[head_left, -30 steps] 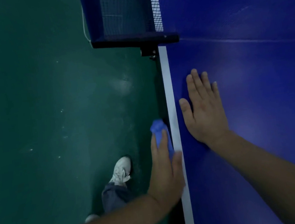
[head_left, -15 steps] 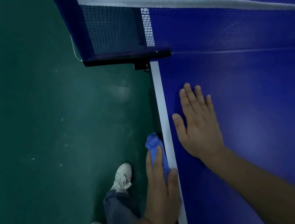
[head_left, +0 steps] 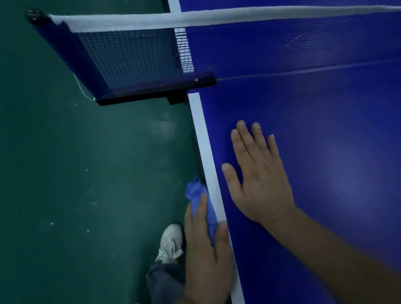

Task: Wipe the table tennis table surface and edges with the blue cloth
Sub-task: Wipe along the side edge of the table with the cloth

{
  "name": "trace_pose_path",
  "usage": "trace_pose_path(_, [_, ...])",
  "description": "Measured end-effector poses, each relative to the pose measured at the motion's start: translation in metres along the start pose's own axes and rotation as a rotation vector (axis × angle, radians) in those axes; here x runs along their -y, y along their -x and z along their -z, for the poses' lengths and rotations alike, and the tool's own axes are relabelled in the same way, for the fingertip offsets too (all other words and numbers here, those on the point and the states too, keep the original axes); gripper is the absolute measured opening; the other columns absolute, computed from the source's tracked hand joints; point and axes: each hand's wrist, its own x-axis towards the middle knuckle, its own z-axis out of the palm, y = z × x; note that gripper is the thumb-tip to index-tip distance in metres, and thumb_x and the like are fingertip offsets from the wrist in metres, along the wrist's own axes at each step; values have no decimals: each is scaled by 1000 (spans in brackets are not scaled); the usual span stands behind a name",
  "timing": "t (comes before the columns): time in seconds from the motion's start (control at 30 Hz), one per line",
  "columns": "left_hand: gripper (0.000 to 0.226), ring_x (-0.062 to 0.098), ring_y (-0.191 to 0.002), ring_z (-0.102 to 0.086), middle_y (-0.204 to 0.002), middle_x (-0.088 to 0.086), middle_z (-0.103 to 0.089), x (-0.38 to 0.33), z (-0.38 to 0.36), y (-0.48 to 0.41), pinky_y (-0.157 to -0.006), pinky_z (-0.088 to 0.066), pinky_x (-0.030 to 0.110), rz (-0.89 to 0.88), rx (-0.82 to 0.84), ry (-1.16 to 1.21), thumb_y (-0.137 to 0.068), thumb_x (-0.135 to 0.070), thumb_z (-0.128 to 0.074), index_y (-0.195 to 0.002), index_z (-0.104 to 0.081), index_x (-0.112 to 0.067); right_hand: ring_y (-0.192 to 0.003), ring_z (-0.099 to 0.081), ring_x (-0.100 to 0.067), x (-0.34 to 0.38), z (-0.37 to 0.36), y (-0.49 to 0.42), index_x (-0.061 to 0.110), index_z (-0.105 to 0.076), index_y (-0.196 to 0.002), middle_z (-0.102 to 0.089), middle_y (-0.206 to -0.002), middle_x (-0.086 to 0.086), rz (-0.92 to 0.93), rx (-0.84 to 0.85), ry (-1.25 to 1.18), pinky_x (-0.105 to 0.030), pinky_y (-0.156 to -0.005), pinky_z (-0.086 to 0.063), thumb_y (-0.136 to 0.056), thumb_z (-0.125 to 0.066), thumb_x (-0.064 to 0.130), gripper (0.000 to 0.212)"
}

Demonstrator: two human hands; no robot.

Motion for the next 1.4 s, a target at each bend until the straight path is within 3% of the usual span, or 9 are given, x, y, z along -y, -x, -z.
trace_pose_path(0.1, [45, -1, -140, -34, -153, -8, -37, -17, 16, -22, -118, -32, 27, 48, -36, -119, -104, -23, -49, -138, -38, -49, -155, -9, -23, 2, 2, 0, 10, -28, -157, -20, -166, -5, 3, -14, -70, -48, -126, -9, -105, -31, 42, 62])
trace_pose_path(0.2, [47, -4, -140, -23, -154, -6, -29, -67, 16, -74, -116, -16, 11, -184, -55, -223, -102, -25, -48, -144, -38, -41, -153, -20, -17, 1, 12, 4, 22, -37, -152, -28, -163, 3, -84, -110, -409, -48, -124, -21, -106, -39, 33, 48])
trace_pose_path(0.37, [52, 7, -153, 4, -168, -5, -9, -115, -53, -108, -127, 0, 38, -46, 367, -110, -108, -42, -29, -158, -26, -28, -143, -36, -1, -9, 49, 11, 68, -44, -132, -38, -155, 24, -417, -401, -919, -39, -115, -36, -102, -42, 48, 36])
trace_pose_path(0.47, [49, 2, -153, -9, -166, -10, -22, -113, -71, -99, -127, -10, 37, 54, 509, 83, -110, -37, -32, -157, -30, -25, -148, -28, -5, -29, 52, 10, 51, -37, -145, -29, -162, 14, -495, -262, -774, -42, -120, -30, -99, -42, 49, 46])
trace_pose_path(0.67, [37, 28, -129, -45, -136, 14, -54, -75, 16, -130, -115, -25, 25, -330, -44, -456, -95, -14, -53, -130, -62, -5, -154, -8, -33, -52, 42, -6, -2, -28, -153, -16, -165, -15, -376, -93, -93, -45, -126, -10, -101, -37, 10, 54])
trace_pose_path(0.83, [41, 42, -131, -39, -140, 25, -48, -56, 73, -171, -119, -23, 40, -485, -92, -776, -97, -12, -54, -136, -55, 2, -151, -22, -31, -70, 38, -57, -2, -25, -155, -22, -164, -16, -628, -254, -212, -38, -125, -13, -97, -41, 1, 60])
trace_pose_path(1.03, [56, 44, -136, -36, -145, 23, -46, -56, 73, -179, -121, -21, 54, -483, 21, -957, -101, -33, -43, -145, -47, 2, -138, -46, -37, -20, 21, -22, -3, -54, -139, -50, -147, -21, 21, -149, -126, -49, -117, -33, -100, -51, 17, 44])
trace_pose_path(1.23, [62, 40, -134, -36, -141, 20, -48, -60, 76, -187, -122, -18, 56, -486, 45, -987, -102, -41, -37, -146, -45, 2, -123, -54, -43, -98, 53, -89, -12, -60, -122, -57, -133, -29, -479, -316, -162, -46, -109, -39, -89, -41, -1, 40])
trace_pose_path(1.4, [66, 39, -134, -34, -141, 19, -47, -63, 80, -191, -120, -20, 56, -476, 66, -1023, -101, -46, -31, -149, -43, -1, -121, -55, -37, -53, 35, -120, -7, -61, -123, -61, -129, -23, -102, -257, -173, -40, -107, -41, -92, -47, 2, 36])
